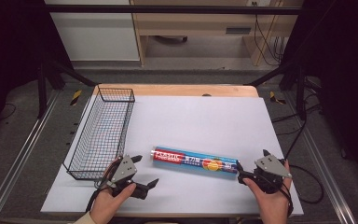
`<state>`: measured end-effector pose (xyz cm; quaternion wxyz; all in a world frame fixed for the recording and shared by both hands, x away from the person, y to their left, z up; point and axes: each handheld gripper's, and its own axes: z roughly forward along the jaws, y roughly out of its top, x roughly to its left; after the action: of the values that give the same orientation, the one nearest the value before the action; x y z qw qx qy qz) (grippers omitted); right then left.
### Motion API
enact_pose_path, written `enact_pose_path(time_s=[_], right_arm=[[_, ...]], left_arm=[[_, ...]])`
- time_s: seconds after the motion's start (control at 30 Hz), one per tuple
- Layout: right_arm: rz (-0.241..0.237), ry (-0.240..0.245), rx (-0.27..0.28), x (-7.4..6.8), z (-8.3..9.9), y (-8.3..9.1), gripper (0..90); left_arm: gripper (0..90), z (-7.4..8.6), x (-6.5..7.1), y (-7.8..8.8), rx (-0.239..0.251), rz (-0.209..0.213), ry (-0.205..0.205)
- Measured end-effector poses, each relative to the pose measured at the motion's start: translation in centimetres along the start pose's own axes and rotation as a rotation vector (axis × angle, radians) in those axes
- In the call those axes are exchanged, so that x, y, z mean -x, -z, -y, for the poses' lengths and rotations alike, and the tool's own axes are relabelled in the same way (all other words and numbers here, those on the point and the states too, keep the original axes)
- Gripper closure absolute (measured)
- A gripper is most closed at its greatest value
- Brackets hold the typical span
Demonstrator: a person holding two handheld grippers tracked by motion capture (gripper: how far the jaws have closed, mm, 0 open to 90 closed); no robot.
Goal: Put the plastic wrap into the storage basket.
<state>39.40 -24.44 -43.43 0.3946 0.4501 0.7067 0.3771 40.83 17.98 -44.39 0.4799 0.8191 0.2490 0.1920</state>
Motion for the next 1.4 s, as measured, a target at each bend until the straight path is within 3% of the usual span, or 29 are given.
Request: enact_pose_path(time_s=[0.07, 0.17, 0.3, 0.37, 0.4, 0.43, 0.5, 0.73, 0.9, 1.03, 1.4], right_arm=[[-0.027, 0.032, -0.009, 0.0, -0.6, 0.1, 6.3], [-0.054, 0.123, -0.003, 0.0, -1.6, 0.2, 7.3], [-0.135, 0.169, -0.04, 0.1, -3.5, 0.4, 8.8], [-0.157, 0.213, -0.054, 0.0, -4.4, 0.3, 6.9], [-0.157, 0.213, -0.054, 0.0, -4.4, 0.3, 6.9], [-0.179, 0.271, -0.06, -0.3, -5.4, 0.2, 7.0], [-0.203, 0.312, -0.076, -0.5, -6.1, -0.1, 6.8], [-0.302, 0.408, -0.142, -1.1, -7.9, -2.1, 7.0], [-0.367, 0.453, -0.186, -1.5, -7.9, -3.5, 7.1], [-0.39, 0.473, -0.203, -1.9, -7.6, -4.3, 7.2], [-0.447, 0.524, -0.199, -3.0, -8.0, -5.2, 9.4]], left_arm=[[3.0, -0.1, -0.1, 0.1, 0.004, -0.001, 0.0], [3.0, -0.3, -0.3, 0.2, 0.006, -0.004, 0.004], [3.0, -0.2, -0.5, 0.3, 0.011, -0.009, 0.012], [3.0, -0.1, -0.4, 0.5, 0.011, -0.009, 0.012], [3.0, -0.1, -0.4, 0.5, 0.011, -0.009, 0.012], [3.0, 0.0, -0.3, 0.6, 0.012, -0.005, 0.01], [3.1, 0.1, -0.1, 0.6, 0.013, -0.002, 0.009], [2.9, -0.1, 0.4, 0.5, 0.009, 0.0, -0.014], [2.9, 0.1, 0.4, 0.3, 0.004, 0.0, -0.01], [2.9, 0.1, 0.4, 0.2, 0.002, 0.0, -0.009], [2.8, 0.0, 0.4, 0.3, 0.007, -0.006, -0.012]])
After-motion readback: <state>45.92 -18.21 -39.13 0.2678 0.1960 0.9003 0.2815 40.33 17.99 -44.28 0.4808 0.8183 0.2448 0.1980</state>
